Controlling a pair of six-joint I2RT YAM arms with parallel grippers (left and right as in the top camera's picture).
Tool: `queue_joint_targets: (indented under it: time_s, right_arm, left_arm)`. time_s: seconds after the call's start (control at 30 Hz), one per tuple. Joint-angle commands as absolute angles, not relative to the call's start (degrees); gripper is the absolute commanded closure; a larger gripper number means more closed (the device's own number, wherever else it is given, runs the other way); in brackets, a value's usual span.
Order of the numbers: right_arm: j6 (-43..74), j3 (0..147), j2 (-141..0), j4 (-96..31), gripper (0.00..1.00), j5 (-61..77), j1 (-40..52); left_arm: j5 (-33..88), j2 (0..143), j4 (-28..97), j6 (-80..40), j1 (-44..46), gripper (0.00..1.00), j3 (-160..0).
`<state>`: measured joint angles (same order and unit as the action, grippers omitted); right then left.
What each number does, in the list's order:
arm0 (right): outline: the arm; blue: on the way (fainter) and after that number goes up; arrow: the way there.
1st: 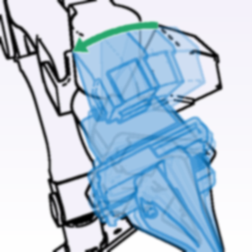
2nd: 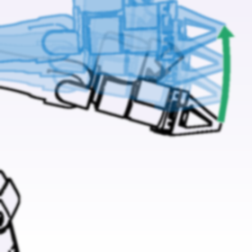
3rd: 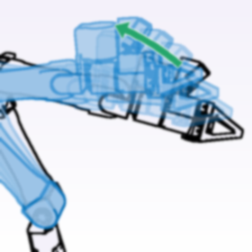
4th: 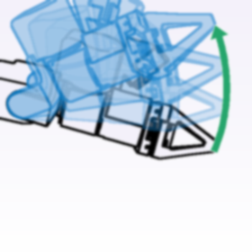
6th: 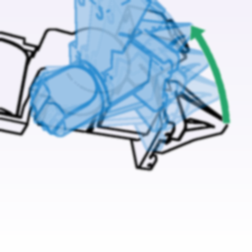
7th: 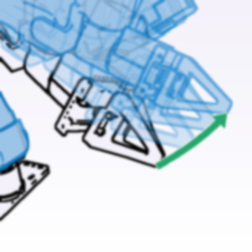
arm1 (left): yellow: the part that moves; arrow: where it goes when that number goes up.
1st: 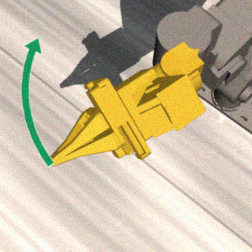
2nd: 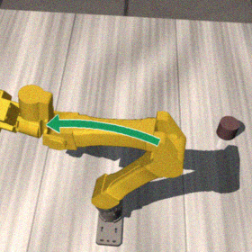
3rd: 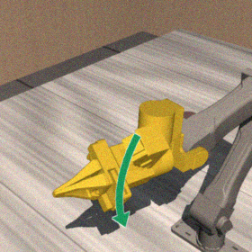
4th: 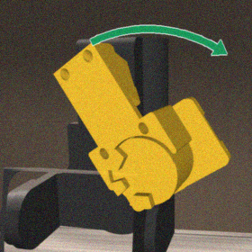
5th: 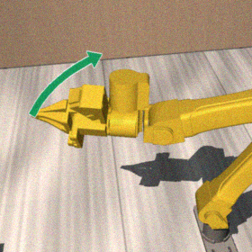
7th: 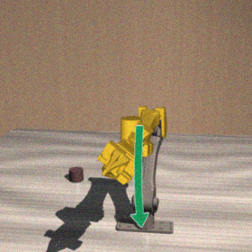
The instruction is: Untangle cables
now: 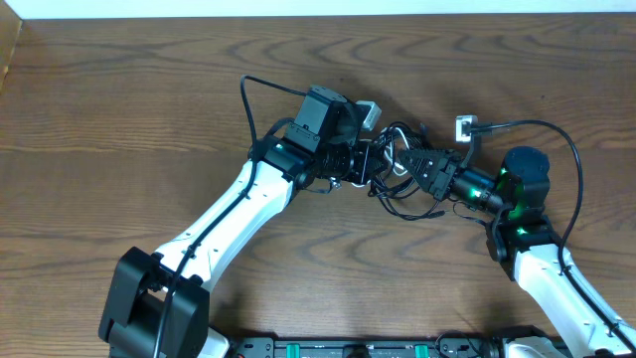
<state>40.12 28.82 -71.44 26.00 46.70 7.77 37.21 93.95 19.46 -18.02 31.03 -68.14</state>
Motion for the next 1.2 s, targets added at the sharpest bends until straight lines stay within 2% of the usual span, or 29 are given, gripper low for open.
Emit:
queue_joint_targets:
  time_s: [0.0, 0.03, 0.13, 0.2, 0.37, 0.5, 0.7, 0.83, 0.9, 1.0, 1.1, 1.17]
  right_arm:
    - [40.23, 29.15, -72.03, 25.91, 0.89, 47.09, 8.40]
    - [40.38, 29.15, -72.16, 25.91, 0.99, 47.20, 8.40]
    - [42.33, 29.15, -72.16, 26.70, 0.99, 49.34, 7.86]
    - [44.18, 29.15, -72.16, 31.55, 0.99, 54.68, 6.11]
    - [59.40, 29.15, -72.16, 55.99, 0.99, 63.83, -2.92]
    - [71.53, 29.15, -72.16, 71.44, 0.99, 65.87, -14.57]
    - [71.96, 29.15, -72.18, 69.80, 0.99, 68.95, -26.59]
    - [71.96, 29.15, -72.18, 69.41, 0.99, 74.08, -28.69]
    - [71.66, 29.12, -72.23, 67.81, 0.88, 77.49, -27.73]
    - [68.20, 29.12, -72.29, 62.11, 0.59, 80.64, -25.12]
    - [62.67, 29.12, -72.29, 50.98, 0.50, 80.60, -21.80]
    - [56.14, 29.12, -72.29, 41.56, 0.49, 78.85, -18.94]
  left_arm:
    - [38.61, 92.36, 19.20, -18.09, 31.11, 0.92, -68.47]
    - [38.61, 92.36, 19.20, -18.09, 31.11, 0.93, -68.47]
    - [38.26, 92.36, 19.18, -17.78, 31.09, 0.93, -68.47]
    - [35.64, 92.36, 19.46, -16.91, 31.05, 0.92, -68.47]
    - [23.05, 92.36, 22.31, -13.89, 31.05, 0.93, -68.47]
    - [13.56, 92.36, 25.63, -12.62, 31.05, 0.93, -68.47]
    - [6.55, 92.36, 27.24, -12.51, 31.05, 0.93, -68.47]
    - [10.00, 92.36, 25.98, -12.53, 31.07, 0.93, -68.47]
    - [14.24, 92.36, 24.80, -12.51, 31.05, 0.93, -68.47]
    - [20.78, 92.36, 22.65, -12.58, 31.05, 0.93, -68.47]
    - [26.92, 92.36, 21.06, -12.84, 31.05, 0.93, -68.47]
    - [29.63, 92.36, 20.38, -14.04, 31.05, 0.92, -68.47]
